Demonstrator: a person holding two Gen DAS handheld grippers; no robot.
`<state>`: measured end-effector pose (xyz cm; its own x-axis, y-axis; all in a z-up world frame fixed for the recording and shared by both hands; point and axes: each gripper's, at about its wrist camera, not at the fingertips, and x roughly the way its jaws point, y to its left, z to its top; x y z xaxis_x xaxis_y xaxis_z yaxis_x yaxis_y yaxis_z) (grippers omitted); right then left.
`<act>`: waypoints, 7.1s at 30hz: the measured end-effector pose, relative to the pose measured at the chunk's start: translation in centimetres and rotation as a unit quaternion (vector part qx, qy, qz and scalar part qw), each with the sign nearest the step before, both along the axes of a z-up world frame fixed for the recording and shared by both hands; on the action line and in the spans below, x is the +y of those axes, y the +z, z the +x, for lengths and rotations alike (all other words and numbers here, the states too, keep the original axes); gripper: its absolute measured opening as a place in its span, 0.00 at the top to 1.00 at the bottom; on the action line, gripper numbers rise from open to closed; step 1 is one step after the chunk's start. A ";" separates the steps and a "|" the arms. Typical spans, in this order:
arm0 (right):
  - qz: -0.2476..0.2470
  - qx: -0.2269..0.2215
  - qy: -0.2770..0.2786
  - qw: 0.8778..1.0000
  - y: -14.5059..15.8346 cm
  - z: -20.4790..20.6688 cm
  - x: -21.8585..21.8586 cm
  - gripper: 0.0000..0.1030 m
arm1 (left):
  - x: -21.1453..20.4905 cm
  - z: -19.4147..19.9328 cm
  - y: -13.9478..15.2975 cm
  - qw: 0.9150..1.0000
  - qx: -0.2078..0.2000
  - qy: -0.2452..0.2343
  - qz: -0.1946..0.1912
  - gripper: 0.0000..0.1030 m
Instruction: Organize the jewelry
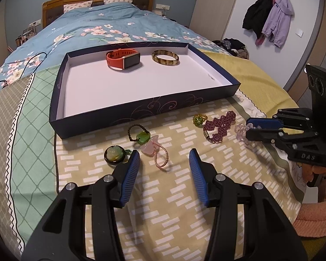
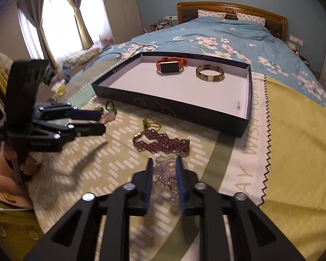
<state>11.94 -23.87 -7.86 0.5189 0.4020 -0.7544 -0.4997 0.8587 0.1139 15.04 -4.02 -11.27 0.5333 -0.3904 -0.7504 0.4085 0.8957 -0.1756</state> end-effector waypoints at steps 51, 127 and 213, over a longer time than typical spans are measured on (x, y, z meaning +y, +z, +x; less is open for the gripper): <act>0.033 -0.017 -0.044 0.998 0.9 0.0 -1.9 0.90 | -0.4 0.6 -0.3 1.000 0.003 -0.007 0.015 0.62; 0.058 -0.065 -0.023 0.996 4.7 10.4 1.5 0.89 | 0.0 6.8 6.2 0.996 -0.081 0.026 0.006 0.97; 0.043 -0.055 -0.059 0.996 3.5 6.1 -0.3 0.25 | 5.7 1.6 6.8 0.989 -0.107 0.099 -0.014 0.50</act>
